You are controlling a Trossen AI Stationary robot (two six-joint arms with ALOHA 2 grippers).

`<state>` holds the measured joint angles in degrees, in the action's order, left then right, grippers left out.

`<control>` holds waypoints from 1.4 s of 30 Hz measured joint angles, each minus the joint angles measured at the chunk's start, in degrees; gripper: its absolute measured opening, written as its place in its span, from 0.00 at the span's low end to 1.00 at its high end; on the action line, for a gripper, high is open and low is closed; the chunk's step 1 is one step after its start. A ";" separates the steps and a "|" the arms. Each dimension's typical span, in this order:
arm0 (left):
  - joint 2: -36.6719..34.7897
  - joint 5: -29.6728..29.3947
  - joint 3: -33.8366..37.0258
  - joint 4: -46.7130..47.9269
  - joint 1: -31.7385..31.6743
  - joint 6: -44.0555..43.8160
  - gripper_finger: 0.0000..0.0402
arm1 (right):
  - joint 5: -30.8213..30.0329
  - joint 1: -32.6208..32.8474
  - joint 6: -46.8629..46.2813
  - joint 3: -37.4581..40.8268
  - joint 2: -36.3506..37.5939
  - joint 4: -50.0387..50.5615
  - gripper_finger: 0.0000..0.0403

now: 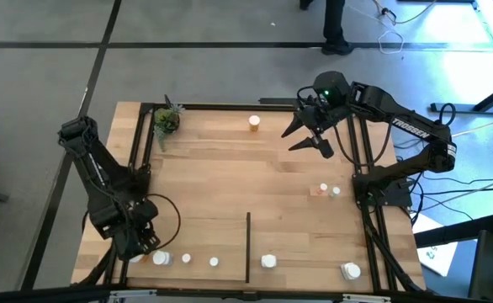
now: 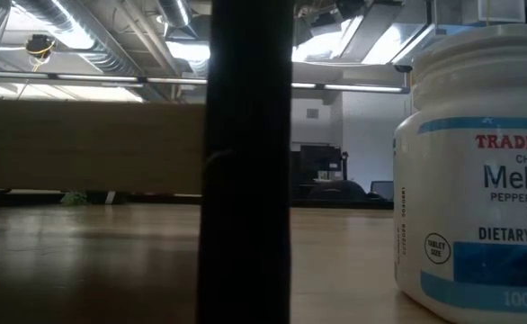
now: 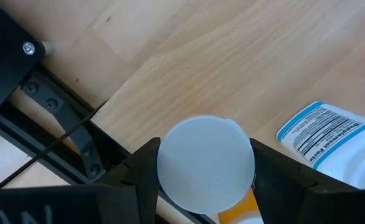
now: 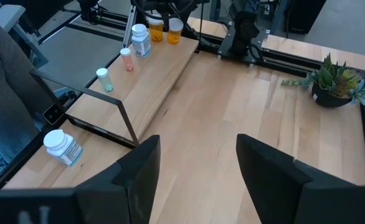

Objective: Pick and place medicine bottles onto shelf by color
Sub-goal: Put the bottom big orange pill bottle on the shelf aligned with the other big orange pill bottle

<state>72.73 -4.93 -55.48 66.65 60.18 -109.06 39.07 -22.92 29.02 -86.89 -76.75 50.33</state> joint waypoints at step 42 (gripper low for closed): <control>0.02 -0.33 0.00 -0.17 0.00 0.10 0.47 | 7.23 0.70 4.83 0.00 0.00 2.27 0.53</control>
<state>72.75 -5.26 -55.48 66.48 60.18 -108.97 46.30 -22.22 33.85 -86.89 -76.75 52.60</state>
